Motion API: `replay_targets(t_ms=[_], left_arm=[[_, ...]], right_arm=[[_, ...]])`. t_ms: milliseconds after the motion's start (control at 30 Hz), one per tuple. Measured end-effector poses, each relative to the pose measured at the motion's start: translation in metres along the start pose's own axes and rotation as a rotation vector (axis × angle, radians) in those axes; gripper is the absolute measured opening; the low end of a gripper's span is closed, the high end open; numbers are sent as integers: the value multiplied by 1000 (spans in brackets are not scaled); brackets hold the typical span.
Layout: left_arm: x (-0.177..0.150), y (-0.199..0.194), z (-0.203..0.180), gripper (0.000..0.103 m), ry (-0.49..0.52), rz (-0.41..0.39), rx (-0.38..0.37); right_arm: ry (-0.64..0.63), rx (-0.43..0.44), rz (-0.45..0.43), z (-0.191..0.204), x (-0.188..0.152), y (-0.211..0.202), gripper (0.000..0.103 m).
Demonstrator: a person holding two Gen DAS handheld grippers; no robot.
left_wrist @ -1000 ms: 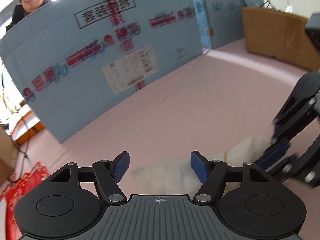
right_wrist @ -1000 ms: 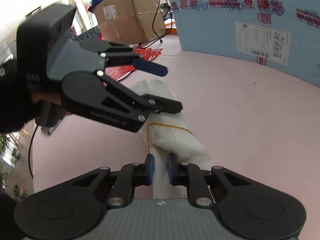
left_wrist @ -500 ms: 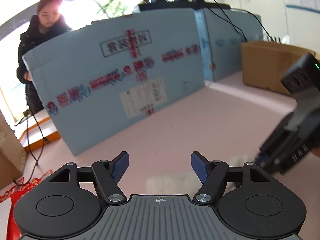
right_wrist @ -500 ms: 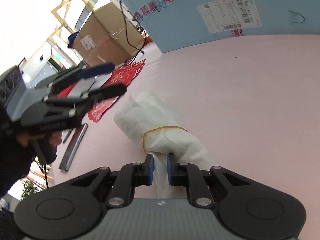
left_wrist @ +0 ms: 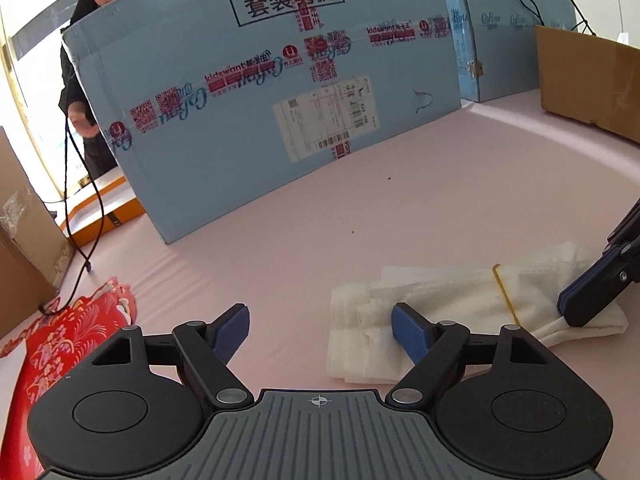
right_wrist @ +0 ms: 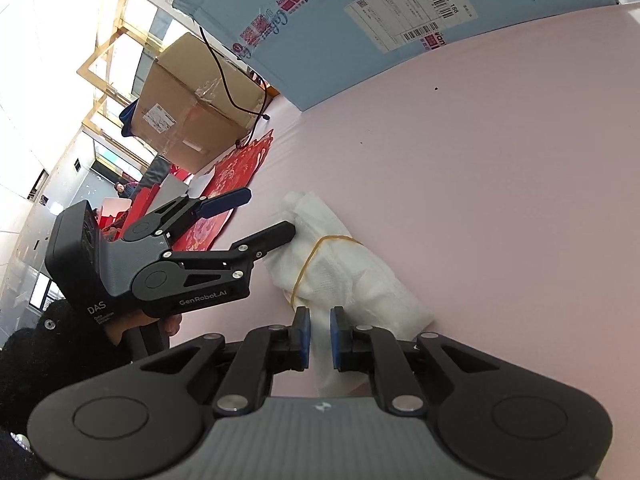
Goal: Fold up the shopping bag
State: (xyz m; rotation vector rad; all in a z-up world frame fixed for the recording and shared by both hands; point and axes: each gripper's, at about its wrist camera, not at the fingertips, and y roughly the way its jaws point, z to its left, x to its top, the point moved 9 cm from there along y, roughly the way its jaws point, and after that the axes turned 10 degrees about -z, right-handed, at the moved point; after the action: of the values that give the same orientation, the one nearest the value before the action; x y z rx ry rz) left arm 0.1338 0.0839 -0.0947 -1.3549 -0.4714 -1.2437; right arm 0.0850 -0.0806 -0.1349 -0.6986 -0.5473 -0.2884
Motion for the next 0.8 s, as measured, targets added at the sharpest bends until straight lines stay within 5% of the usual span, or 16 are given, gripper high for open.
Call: replay_targets(t_ms=[167, 533, 700, 800], left_arm=[[4, -2, 6, 80, -155, 17, -25], [-16, 20, 8, 81, -471, 81, -70], [-18, 22, 2, 80, -528, 106, -116], [-18, 18, -3, 80, -547, 123, -127]], right_arm=[[-50, -39, -29, 11, 2, -11, 20], [78, -187, -64, -11, -15, -38, 44], [251, -115, -56, -11, -31, -30, 42], [248, -160, -84, -13, -30, -29, 34]])
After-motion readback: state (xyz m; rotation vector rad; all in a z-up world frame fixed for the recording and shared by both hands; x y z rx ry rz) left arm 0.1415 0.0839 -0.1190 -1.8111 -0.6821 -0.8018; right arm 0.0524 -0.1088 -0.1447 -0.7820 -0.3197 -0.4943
